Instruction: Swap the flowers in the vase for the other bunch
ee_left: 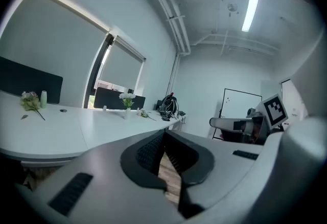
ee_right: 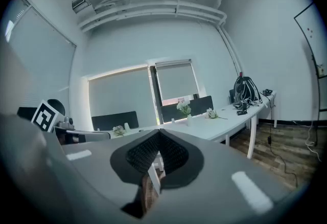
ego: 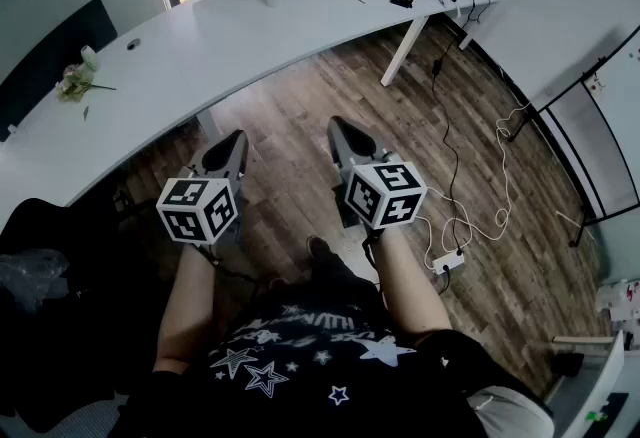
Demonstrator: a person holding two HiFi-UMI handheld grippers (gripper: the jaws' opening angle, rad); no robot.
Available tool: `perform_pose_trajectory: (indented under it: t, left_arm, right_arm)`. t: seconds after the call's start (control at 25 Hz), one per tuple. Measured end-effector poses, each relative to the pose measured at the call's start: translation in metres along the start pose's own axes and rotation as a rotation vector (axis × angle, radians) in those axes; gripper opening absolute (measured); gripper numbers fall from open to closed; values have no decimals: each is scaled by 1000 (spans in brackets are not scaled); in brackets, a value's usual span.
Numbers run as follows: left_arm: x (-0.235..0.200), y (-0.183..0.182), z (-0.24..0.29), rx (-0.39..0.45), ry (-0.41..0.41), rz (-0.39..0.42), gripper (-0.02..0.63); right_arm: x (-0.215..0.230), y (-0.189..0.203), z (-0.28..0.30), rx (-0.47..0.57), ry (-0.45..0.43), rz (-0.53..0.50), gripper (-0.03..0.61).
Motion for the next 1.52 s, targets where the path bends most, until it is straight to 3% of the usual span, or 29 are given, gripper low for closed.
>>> perform_pose_trajectory:
  t: [0.44, 0.72, 1.04, 1.28, 1.52]
  left_arm:
    - [-11, -1, -9, -1, -3, -1, 8]
    - [-20, 5, -16, -4, -13, -19, 8]
    - [-36, 8, -23, 18, -21, -47, 8]
    - [-36, 13, -4, -10, -4, -27, 8]
    - [-47, 12, 41, -22, -40, -53, 8]
  right_arm:
    - [-16, 1, 8, -11, -17, -16, 2]
    - [-10, -2, 10, 41, 45, 14, 2]
    - [-20, 0, 23, 43, 48, 2, 2]
    - [-6, 7, 42, 30, 25, 10, 2]
    - [22, 8, 78, -11, -28, 23, 2]
Point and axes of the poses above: the fingertips, and each gripper's own axes: z forward along the fingers, x to its right, y out of its underside, the point moved 1 cm from there along -z, backward along the fingers, and after that the axes turned 8 degrees about y, right-handed, at the moved point
